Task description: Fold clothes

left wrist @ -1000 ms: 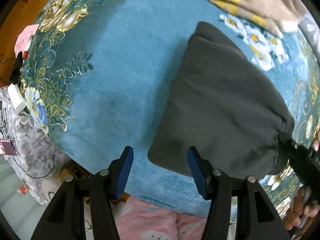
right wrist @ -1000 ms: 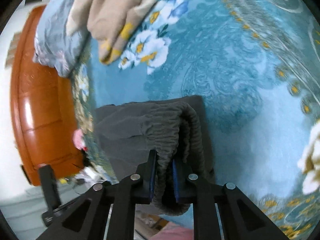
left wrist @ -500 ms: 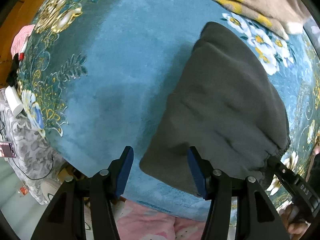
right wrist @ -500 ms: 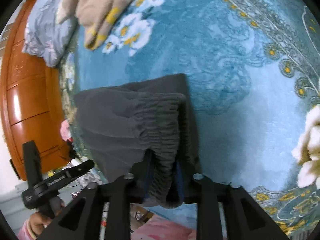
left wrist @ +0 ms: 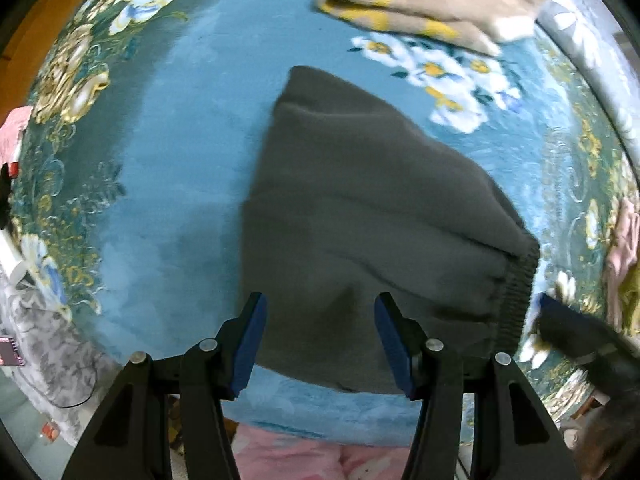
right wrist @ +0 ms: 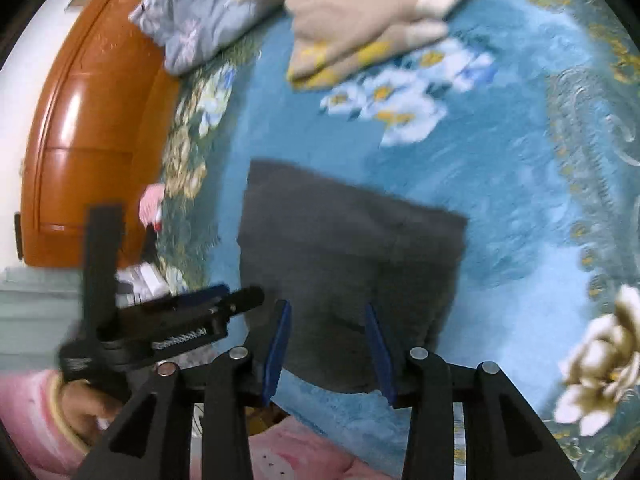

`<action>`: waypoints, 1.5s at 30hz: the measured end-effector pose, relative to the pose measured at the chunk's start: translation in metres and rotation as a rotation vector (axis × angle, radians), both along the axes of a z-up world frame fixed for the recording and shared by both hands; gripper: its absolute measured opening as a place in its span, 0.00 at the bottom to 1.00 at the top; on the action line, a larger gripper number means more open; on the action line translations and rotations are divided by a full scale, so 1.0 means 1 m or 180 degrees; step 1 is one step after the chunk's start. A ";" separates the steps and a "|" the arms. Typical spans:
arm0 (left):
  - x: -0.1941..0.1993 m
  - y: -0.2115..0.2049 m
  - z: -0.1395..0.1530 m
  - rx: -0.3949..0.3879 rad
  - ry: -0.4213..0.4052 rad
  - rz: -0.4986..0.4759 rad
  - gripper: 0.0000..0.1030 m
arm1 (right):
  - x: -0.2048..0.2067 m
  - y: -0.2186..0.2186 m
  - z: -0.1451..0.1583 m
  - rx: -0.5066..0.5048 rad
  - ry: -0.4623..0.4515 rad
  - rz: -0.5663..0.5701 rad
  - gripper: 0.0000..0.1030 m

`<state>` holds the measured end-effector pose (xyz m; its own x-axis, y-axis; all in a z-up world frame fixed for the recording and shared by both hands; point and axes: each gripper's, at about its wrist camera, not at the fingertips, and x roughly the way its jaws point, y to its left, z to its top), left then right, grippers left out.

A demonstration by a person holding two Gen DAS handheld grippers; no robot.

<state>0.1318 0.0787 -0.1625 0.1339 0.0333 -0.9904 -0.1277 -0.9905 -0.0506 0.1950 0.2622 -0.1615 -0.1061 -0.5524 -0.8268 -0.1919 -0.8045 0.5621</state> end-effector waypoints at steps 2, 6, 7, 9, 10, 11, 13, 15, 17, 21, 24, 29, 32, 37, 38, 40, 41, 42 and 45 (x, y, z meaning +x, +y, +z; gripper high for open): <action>0.000 0.003 -0.006 0.0055 -0.0012 -0.0033 0.55 | 0.004 -0.004 -0.020 0.0298 -0.0075 0.0062 0.39; -0.001 0.009 -0.025 0.0078 -0.0111 -0.0114 0.55 | 0.004 -0.008 -0.042 0.0476 -0.0139 0.0179 0.39; -0.002 0.009 -0.031 0.0058 -0.0113 -0.0128 0.55 | 0.002 -0.010 -0.045 0.0512 -0.0132 0.0217 0.39; -0.005 0.010 -0.042 0.0043 -0.0135 -0.0162 0.55 | -0.004 -0.012 -0.051 0.0549 -0.0158 0.0265 0.39; -0.006 0.011 -0.048 0.0032 -0.0165 -0.0175 0.55 | -0.006 -0.011 -0.056 0.0535 -0.0189 0.0252 0.39; -0.008 0.012 -0.054 0.0021 -0.0196 -0.0187 0.55 | -0.007 -0.010 -0.057 0.0520 -0.0204 0.0234 0.39; -0.012 0.013 -0.062 -0.0002 -0.0250 -0.0195 0.56 | -0.010 -0.006 -0.051 0.0488 -0.0183 0.0182 0.39; -0.015 0.013 -0.066 0.0001 -0.0284 -0.0188 0.56 | -0.012 -0.003 -0.045 0.0457 -0.0162 0.0129 0.39; -0.017 0.011 -0.068 0.0028 -0.0302 -0.0182 0.56 | -0.014 0.001 -0.039 0.0426 -0.0141 0.0077 0.40; -0.021 0.007 -0.058 0.0106 -0.0353 -0.0141 0.56 | -0.019 0.008 -0.028 0.0362 -0.0099 -0.0028 0.41; -0.028 0.003 -0.031 0.0518 -0.0207 -0.0019 0.56 | -0.023 0.014 -0.019 0.0315 -0.0067 -0.0107 0.41; -0.052 0.003 -0.023 0.0688 -0.0042 0.0168 0.56 | -0.039 0.026 -0.035 0.0346 -0.0183 -0.0297 0.41; -0.057 0.001 -0.047 0.0576 -0.0155 0.0209 0.56 | -0.043 0.016 -0.051 0.0405 -0.0252 -0.0246 0.40; -0.056 0.009 -0.063 0.0408 -0.0200 0.0076 0.56 | -0.048 0.006 -0.058 0.0477 -0.0248 -0.0078 0.40; -0.055 0.009 -0.061 0.0416 -0.0194 0.0074 0.56 | -0.047 0.005 -0.056 0.0475 -0.0265 -0.0061 0.40; -0.052 0.005 -0.052 0.0459 -0.0155 0.0080 0.56 | -0.041 0.005 -0.042 0.0421 -0.0214 -0.0086 0.40; -0.049 0.003 -0.047 0.0480 -0.0130 0.0082 0.56 | -0.037 0.005 -0.033 0.0384 -0.0170 -0.0113 0.40; -0.045 -0.001 -0.040 0.0526 -0.0090 0.0085 0.56 | -0.031 0.006 -0.025 0.0339 -0.0123 -0.0128 0.40; -0.024 -0.017 -0.022 0.0613 0.0061 0.0115 0.56 | -0.005 -0.004 -0.006 0.0271 0.0014 -0.0040 0.40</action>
